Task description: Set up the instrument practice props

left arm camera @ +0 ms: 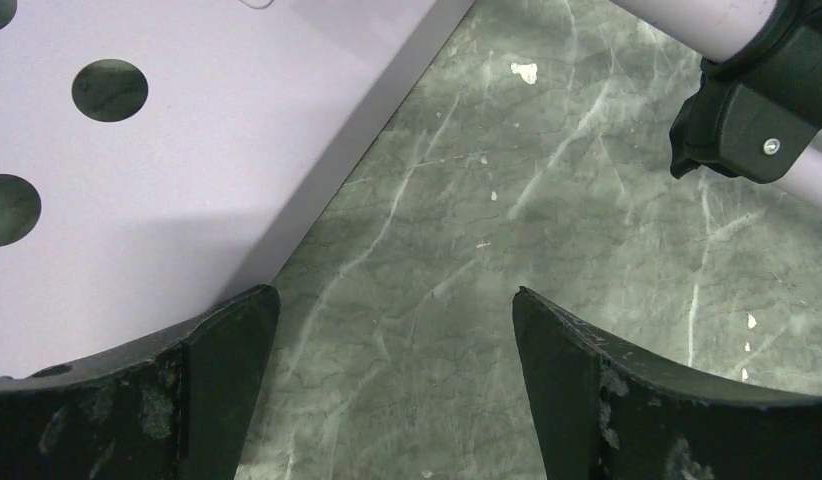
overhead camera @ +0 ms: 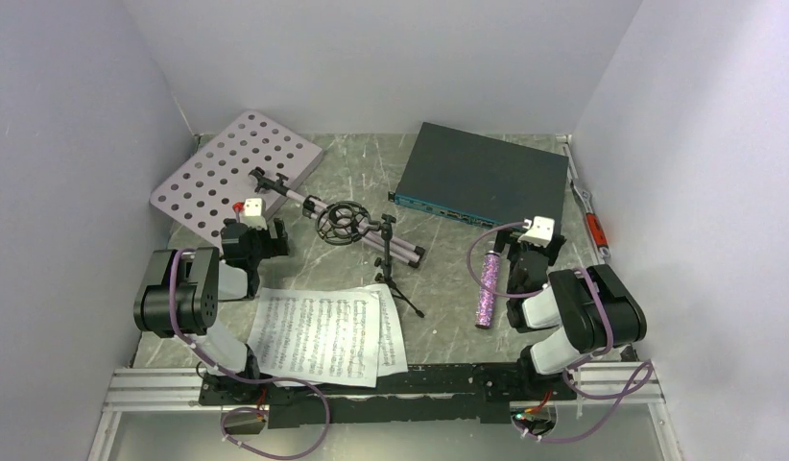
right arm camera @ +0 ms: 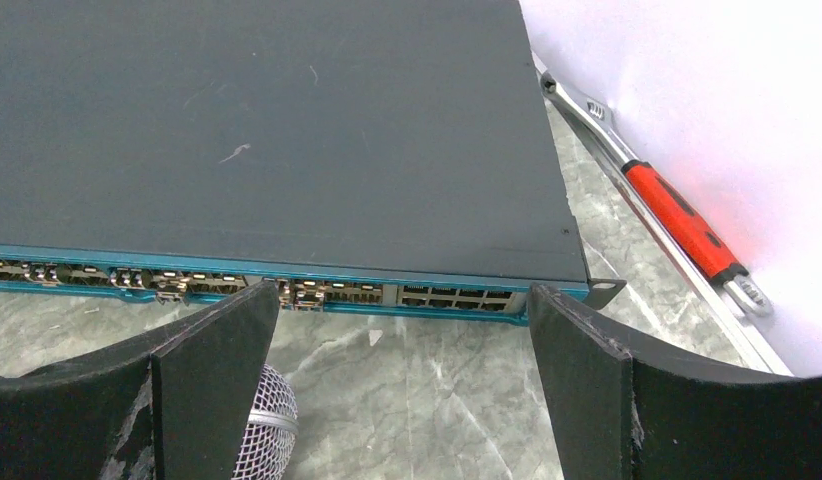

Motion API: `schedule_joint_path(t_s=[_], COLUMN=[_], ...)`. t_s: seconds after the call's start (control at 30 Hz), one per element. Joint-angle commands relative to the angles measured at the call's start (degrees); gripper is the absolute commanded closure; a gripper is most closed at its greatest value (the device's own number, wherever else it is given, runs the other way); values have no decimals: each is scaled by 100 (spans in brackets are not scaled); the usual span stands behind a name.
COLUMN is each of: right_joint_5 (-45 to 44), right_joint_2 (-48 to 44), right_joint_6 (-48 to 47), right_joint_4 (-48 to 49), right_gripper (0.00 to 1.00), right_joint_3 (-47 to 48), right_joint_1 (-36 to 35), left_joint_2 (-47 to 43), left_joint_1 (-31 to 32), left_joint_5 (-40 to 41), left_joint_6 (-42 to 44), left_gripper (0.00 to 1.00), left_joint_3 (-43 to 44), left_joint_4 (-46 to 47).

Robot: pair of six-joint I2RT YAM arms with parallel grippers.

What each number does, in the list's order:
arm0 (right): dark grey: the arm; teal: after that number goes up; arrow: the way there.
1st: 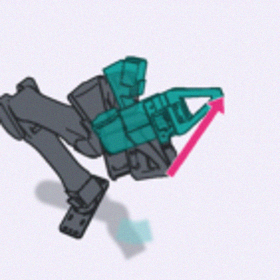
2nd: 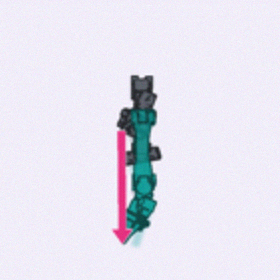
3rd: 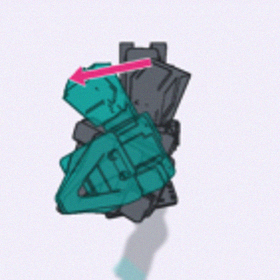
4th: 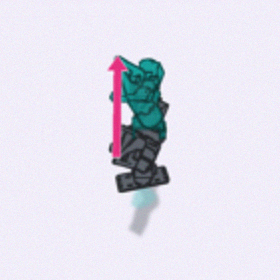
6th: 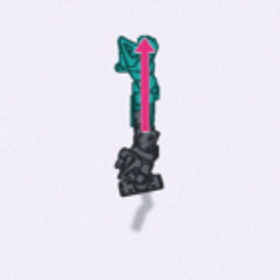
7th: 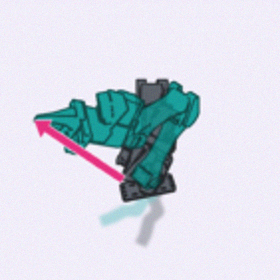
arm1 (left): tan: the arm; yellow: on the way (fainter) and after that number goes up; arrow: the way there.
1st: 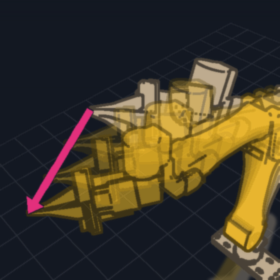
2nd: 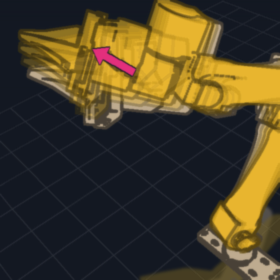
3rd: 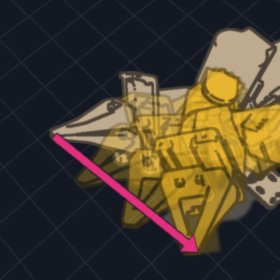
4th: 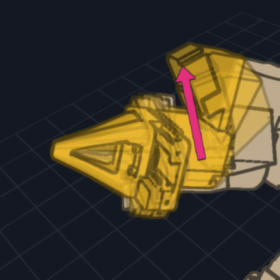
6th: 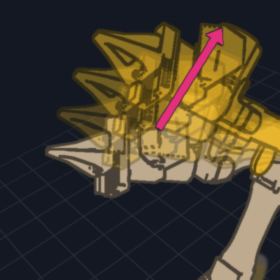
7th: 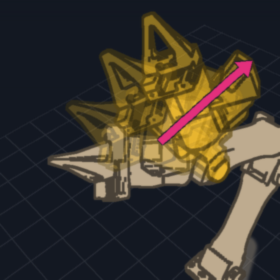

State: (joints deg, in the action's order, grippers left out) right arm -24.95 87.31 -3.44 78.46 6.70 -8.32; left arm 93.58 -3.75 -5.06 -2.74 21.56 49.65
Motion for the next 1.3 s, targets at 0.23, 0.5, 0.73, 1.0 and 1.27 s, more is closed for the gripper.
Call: schedule_joint_path(t_s=[0.23, 0.5, 0.73, 1.0, 1.27], right_joint_5=[-121, -483, -162, -671, -1500], right_joint_2=[-138, -754, -3203, -3997, -4217], right_joint_6=[271, 274, 948, 2421, 4221], right_joint_4=[-439, -187, -3415, -5289, -7299], right_gripper=[0, 0, 0, 0, 0], right_joint_3=[373, 4, 888, 1660, 2203], right_joint_1=[91, 58, 38, 41, 49], left_joint_2=[3, -1293, -1194, -1408, -881], left_joint_1=[-153, -152, -153, -161, -302], left_joint_5=[383, 1415, 1694, 439, -1332], left_joint_6=[57, -591, -2510, -3158, -3049], left_gripper=[6, 6, 6, 6, 6], left_joint_3=[224, 1897, 3180, 3198, 3766], left_joint_4=[275, -3565, -6104, -6302, -6268])
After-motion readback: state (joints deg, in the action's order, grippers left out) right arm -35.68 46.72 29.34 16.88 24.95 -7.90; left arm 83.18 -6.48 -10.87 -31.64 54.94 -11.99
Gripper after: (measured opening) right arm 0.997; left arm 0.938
